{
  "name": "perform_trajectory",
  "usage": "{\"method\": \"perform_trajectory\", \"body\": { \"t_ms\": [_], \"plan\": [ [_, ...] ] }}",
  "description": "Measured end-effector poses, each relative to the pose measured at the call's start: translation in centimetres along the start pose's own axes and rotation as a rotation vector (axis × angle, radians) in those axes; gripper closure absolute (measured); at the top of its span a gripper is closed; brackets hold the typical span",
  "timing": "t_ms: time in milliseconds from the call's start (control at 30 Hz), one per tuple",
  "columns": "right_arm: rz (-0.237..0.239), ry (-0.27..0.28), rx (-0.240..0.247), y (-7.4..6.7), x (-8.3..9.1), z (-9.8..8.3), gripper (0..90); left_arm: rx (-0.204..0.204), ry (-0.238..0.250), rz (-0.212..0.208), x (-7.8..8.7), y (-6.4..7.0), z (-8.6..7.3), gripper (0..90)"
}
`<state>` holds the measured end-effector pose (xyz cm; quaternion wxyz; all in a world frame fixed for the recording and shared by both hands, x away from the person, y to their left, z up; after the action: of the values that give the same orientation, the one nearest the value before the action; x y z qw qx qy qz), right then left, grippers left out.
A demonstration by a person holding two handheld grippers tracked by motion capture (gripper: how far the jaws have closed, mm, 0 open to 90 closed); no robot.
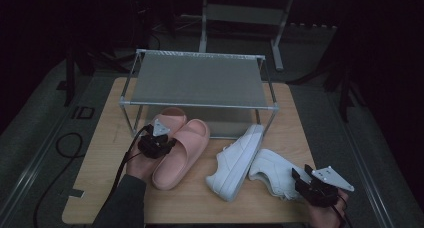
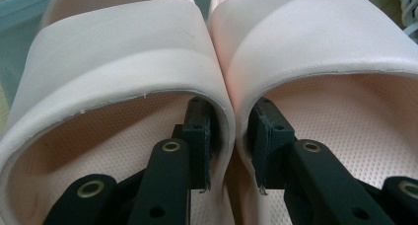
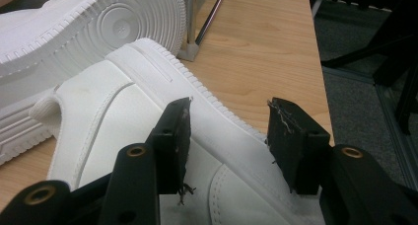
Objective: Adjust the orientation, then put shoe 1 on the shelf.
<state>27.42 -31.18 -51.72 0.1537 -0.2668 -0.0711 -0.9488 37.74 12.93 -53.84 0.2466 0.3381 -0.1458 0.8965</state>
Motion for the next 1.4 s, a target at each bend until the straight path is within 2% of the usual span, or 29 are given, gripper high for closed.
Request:
{"method": "perform_trajectory", "body": {
  "t_ms": [333,833,1400],
  "plan": [
    [-0.002,0.0,0.0,0.0,0.0,0.0,50.9,-0.01,0.012,-0.013,-1.0,-0.2,0.6,71.3],
    [0.0,0.0,0.0,0.0,-0.1,0.0,51.0,-0.025,0.007,0.006,-2.8,-0.6,1.2,71.0],
    [0.0,0.002,-0.001,0.1,-0.1,0.0,51.0,0.03,0.028,0.043,-4.6,-1.4,1.8,70.8]
  ]
}}
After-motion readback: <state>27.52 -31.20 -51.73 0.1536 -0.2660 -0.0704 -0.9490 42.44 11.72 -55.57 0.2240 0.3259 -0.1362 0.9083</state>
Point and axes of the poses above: each handheld gripper's, and its own axes: x roughly backward along the jaws, z roughly out of its top, y roughly to its right, the point moved 6 cm from there along -x, roughly forward along the jaws, and after that the axes turned 4 degrees about z, right-handed, at the moved point
